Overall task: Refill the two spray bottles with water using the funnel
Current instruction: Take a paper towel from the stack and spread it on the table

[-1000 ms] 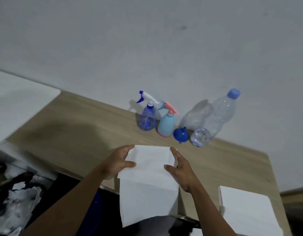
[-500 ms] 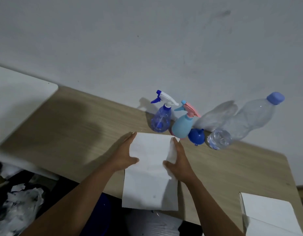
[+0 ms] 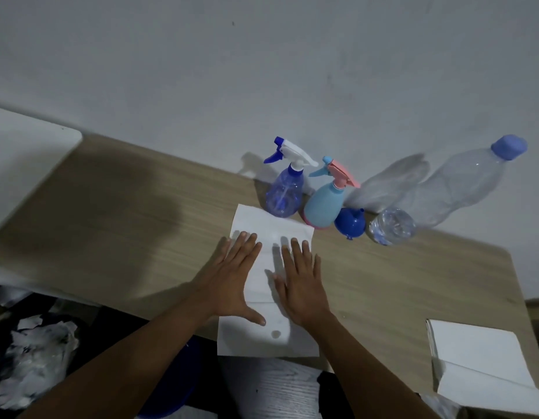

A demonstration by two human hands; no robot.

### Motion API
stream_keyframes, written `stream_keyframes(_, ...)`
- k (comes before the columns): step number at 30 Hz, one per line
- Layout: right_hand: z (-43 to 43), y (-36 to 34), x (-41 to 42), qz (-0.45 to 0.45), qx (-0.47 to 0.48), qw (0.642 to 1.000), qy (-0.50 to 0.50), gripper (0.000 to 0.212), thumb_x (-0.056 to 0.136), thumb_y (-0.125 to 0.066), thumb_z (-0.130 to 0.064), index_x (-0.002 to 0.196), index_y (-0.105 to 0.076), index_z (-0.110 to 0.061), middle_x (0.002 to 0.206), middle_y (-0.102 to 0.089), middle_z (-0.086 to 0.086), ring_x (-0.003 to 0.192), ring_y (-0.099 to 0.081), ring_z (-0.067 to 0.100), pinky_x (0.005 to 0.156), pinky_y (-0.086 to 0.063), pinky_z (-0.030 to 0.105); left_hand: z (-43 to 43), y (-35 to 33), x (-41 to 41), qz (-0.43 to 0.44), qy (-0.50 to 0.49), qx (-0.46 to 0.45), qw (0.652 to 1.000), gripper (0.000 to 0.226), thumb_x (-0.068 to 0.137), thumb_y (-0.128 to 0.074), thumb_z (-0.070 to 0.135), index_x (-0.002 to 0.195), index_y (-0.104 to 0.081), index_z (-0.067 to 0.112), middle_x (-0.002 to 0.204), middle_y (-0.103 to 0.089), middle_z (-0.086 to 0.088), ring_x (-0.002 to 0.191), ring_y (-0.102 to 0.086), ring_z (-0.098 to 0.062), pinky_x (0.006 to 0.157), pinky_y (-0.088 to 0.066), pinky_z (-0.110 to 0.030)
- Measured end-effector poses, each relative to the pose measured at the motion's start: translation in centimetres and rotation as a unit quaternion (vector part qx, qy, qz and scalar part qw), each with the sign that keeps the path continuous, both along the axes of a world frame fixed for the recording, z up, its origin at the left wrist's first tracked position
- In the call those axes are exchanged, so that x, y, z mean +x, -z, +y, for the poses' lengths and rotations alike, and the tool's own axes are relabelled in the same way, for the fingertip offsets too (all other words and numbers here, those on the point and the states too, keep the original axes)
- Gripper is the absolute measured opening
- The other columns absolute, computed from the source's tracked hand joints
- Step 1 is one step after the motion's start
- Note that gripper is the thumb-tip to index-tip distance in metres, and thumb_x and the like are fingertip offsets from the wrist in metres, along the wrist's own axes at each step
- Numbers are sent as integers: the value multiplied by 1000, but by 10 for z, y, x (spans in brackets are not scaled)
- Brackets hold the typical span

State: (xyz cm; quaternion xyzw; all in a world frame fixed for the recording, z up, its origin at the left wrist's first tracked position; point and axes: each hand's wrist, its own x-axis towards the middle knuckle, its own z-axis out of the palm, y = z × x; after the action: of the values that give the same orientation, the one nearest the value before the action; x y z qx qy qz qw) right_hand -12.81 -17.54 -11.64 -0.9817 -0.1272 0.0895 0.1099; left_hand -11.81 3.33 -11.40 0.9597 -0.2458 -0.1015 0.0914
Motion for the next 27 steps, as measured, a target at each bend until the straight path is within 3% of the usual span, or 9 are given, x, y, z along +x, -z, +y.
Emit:
stream_keyframes(4, 8, 6, 9, 8, -17, 999, -45, 71, 101, -9, -62, 159, 4, -23, 166, 16, 4, 151, 22, 23, 124, 9, 48, 2, 14, 6, 21, 16, 27, 999, 155, 44, -36, 107, 155, 13, 11, 160, 28, -7, 145, 32, -20, 122, 9, -46)
stream_keyframes(10, 9, 15, 14, 35, -24, 998, -42, 72, 102, -11, -61, 159, -6, -19, 168, 4, 5, 154, 13, 23, 125, 2, 47, 5, 16, 9, 25, 9, 16, 1000, 143, 52, -30, 106, 157, 5, 15, 163, 17, -1, 149, 22, -17, 124, 4, -43)
stream_keyframes(13, 8, 12, 15, 11, -2, 1000, -29, 69, 101, -12, -61, 156, -24, -21, 166, -19, 5, 154, -9, 24, 126, -4, 46, 8, 17, 14, 1, 10, 13, 1000, 128, 64, -28, 101, 157, -9, 15, 165, 0, -2, 152, 6, -18, 124, -1, -44)
stream_keyframes(15, 10, 8, 13, 2, 11, 1000, -25, 76, 97, -7, -68, 155, -26, -23, 164, -24, 4, 154, -12, 25, 125, -3, 48, 8, 18, 17, -32, 9, 8, 999, 115, 73, -28, 95, 155, -22, 15, 164, -17, -3, 152, -8, -19, 124, -9, -46)
stream_keyframes(19, 13, 10, 9, 24, 21, 999, -32, 92, 87, 1, -80, 159, -9, -24, 168, -5, 3, 155, 6, 22, 125, 1, 51, 10, 20, 23, -70, 17, -23, 997, 96, 83, -30, 84, 150, -36, 16, 160, -31, -3, 150, -22, -20, 121, -21, -47)
stream_keyframes(23, 10, 18, 14, 31, 11, 999, -34, 85, 92, -4, -75, 159, 5, -22, 167, 13, 1, 153, 16, 19, 125, 6, 43, 16, 25, 23, -66, 35, -8, 997, 85, 92, -28, 72, 155, -24, 15, 165, -11, -4, 153, -4, -18, 123, -14, -45)
stream_keyframes(27, 8, 23, 16, 26, -8, 999, -39, 73, 100, -5, -61, 159, 0, -20, 167, 8, 1, 154, 13, 19, 126, -2, 45, 16, 28, 21, -69, 46, 14, 996, 74, 97, -27, 57, 156, -18, 13, 165, -6, -7, 153, 0, -19, 124, -11, -44)
